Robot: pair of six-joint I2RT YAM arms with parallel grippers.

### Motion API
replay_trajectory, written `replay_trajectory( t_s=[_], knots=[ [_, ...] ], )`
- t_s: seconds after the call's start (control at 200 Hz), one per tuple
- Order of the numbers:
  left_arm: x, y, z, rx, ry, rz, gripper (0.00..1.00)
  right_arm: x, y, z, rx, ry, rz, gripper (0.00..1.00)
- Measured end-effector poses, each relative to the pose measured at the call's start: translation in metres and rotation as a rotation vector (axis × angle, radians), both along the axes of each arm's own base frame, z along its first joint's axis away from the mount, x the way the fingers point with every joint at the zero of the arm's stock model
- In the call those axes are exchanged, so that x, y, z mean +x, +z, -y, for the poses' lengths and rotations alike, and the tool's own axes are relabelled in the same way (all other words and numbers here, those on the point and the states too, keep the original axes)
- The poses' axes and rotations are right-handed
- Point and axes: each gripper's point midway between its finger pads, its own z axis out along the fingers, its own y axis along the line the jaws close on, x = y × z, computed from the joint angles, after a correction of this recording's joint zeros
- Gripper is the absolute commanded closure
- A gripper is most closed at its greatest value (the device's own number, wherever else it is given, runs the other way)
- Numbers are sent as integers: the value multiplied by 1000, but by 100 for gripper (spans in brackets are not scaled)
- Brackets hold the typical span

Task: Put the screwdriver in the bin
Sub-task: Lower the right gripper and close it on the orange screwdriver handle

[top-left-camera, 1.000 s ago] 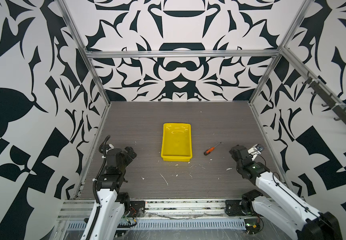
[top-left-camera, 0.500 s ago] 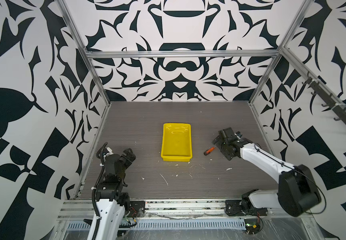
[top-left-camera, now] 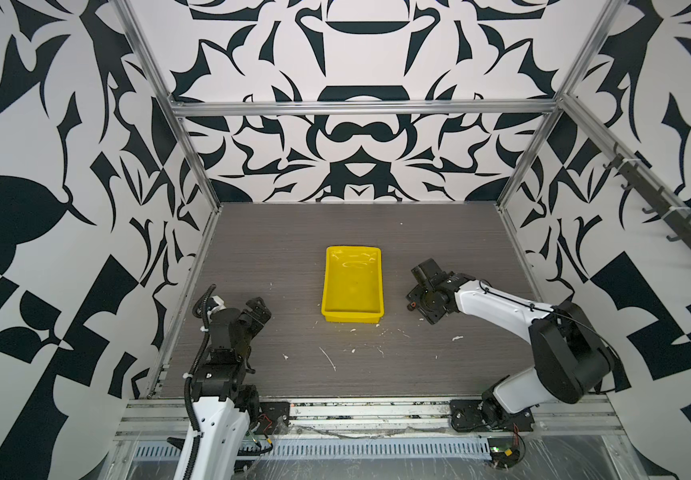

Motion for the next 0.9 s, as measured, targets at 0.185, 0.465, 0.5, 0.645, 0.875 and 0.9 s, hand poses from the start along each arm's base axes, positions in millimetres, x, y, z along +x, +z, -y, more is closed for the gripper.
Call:
replay_trajectory(
  t_s=[0.185,0.465,0.5,0.645,0.875,0.9],
  knots=[
    [0,1,0,-8,5,9,1,10,-2,-6,14,22,-1,38],
    [0,0,0,-11,7,5,0,17,-18,8,28,12,-69,56],
    [0,-1,0,-11,7,2,1,18,-17,9,23,16,-67,58],
    [0,-3,0,-11,7,-8,1,14,-21,11,9,32,-73,77],
    [1,-2,0,-11,9,-3,1,10,-22,15,-32,64,-77,81],
    [1,-2,0,-11,9,-4,1,9,-23,15,-37,65,-77,80]
  ],
)
